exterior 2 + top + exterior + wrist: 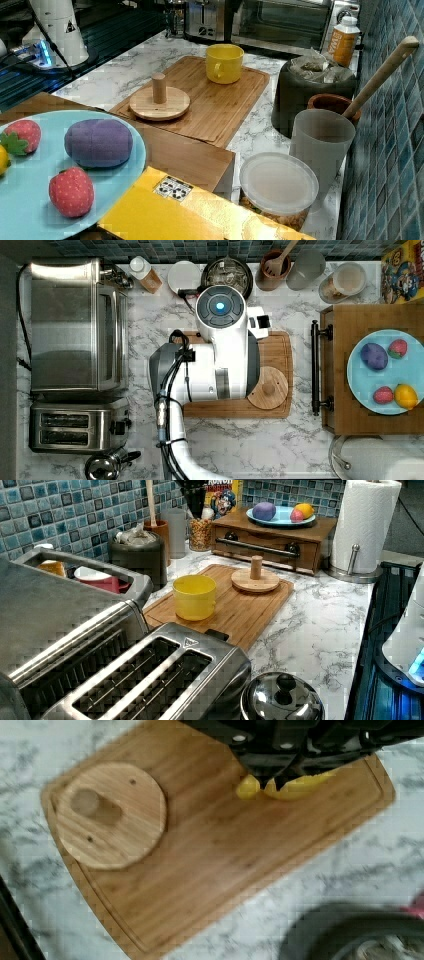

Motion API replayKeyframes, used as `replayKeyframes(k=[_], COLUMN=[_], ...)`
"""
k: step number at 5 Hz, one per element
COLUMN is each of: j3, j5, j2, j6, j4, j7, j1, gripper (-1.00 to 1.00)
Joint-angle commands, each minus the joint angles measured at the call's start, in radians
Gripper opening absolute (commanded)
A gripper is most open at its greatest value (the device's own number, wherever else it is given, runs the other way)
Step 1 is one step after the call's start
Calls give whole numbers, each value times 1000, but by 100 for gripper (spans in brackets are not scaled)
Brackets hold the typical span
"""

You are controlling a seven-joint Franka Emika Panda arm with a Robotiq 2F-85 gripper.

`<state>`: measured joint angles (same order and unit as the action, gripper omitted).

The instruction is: Get a tea bag.

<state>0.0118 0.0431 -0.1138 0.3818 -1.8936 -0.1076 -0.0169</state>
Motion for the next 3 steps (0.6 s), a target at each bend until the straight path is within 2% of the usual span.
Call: replayKeyframes(k=[1, 2, 3], j3=[-21, -25, -25], j5=[-16, 71, 54], j2=[35, -17, -47], j6=[248, 262, 275], j4=[51, 113, 142], j7=[88, 153, 136], j1=[28, 0, -3], gripper=[-100, 100, 100])
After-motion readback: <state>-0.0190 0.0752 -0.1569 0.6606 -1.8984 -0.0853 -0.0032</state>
